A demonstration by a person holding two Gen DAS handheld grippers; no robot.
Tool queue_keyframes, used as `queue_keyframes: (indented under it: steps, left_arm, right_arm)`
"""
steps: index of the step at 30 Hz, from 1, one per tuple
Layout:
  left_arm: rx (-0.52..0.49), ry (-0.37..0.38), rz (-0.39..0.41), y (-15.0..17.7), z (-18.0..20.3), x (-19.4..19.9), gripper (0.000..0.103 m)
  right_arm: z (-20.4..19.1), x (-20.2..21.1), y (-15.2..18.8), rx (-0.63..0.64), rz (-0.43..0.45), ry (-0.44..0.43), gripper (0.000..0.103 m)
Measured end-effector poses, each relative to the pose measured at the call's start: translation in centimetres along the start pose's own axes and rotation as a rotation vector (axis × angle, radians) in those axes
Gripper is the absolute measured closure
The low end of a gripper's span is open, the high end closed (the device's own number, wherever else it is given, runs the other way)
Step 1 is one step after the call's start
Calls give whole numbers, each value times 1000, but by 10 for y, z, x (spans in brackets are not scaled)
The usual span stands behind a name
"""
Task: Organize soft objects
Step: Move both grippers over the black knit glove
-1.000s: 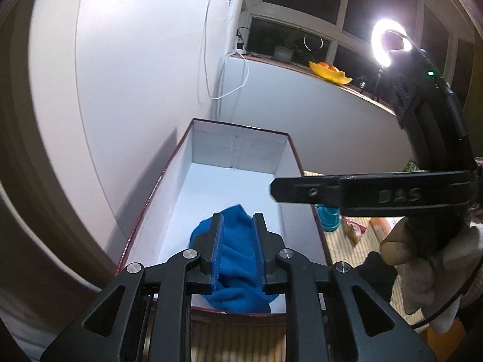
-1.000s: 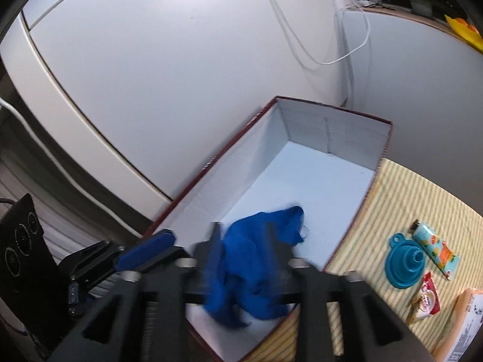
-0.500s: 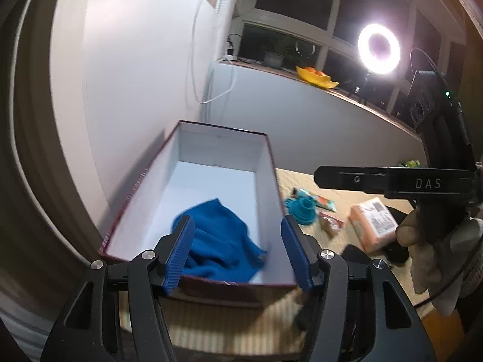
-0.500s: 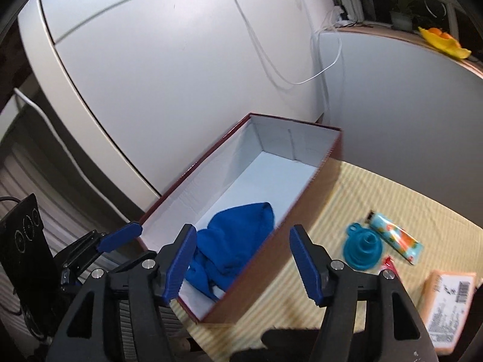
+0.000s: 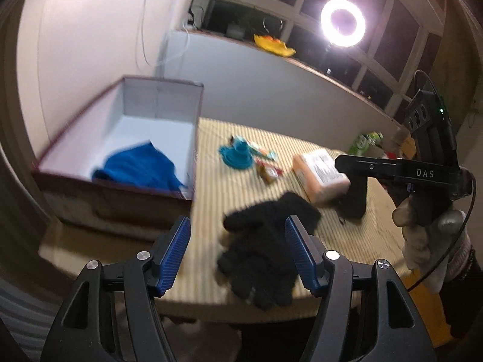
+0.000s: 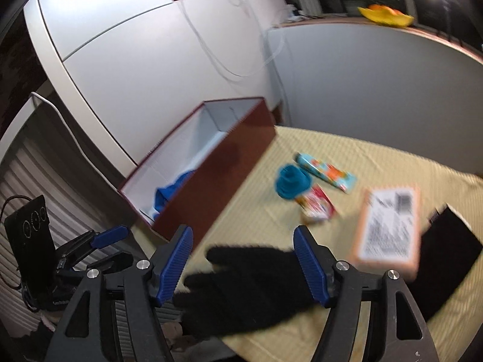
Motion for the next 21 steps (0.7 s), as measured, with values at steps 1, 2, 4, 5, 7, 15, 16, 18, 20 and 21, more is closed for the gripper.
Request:
queue_keyframes:
  steps: [1,2,4,5,7,15,16,18,20,21]
  left_arm:
    - [7,9,-19,8,3,-5,39]
    - [10,14,-27,11,5,-8,39]
    - [17,25,-52,22,10,-15,39]
    - [17,26,-60,26,11,-17,39]
    - [15,13,-77,34,13,-23,39]
    - [35,3,-132,49,10,-46,39]
    - [33,-3,-138,50,10,-50,39]
    - [38,-10,-147,51,9,-56,39]
    - [41,-8,-155,53,9,-60,39]
    - [41,-9,-157,54,9,-62,39]
  right_arm:
    - [8,0,9,-16,-6,1,37]
    - [12,1,16,-30,-12,0,37]
    - [24,-2,30,-68,-28,-12,37]
    - [28,-4,36,-82,-36,-17,37]
    - [35,-10,47,-102,-52,-22,37]
    - [54,-41,74,-182,-110,-57,37]
    - [55,-44,77,-183,-113,-56,37]
    - [55,-48,79,-184,-120,-56,37]
    - [54,-50,81,-178,-125,-53,37]
    - [52,-51,82,-170,-127,-50,37]
Point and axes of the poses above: each gripper's, at about its wrist camera, not at the fingertips, and x roughly against the way its jaws point, z to its right, y to its underside, the point moved 10 cm from there along -x, roughly the way its jaws point, and after that the axes turned 10 degrees about -z, right-handed, at the moved point
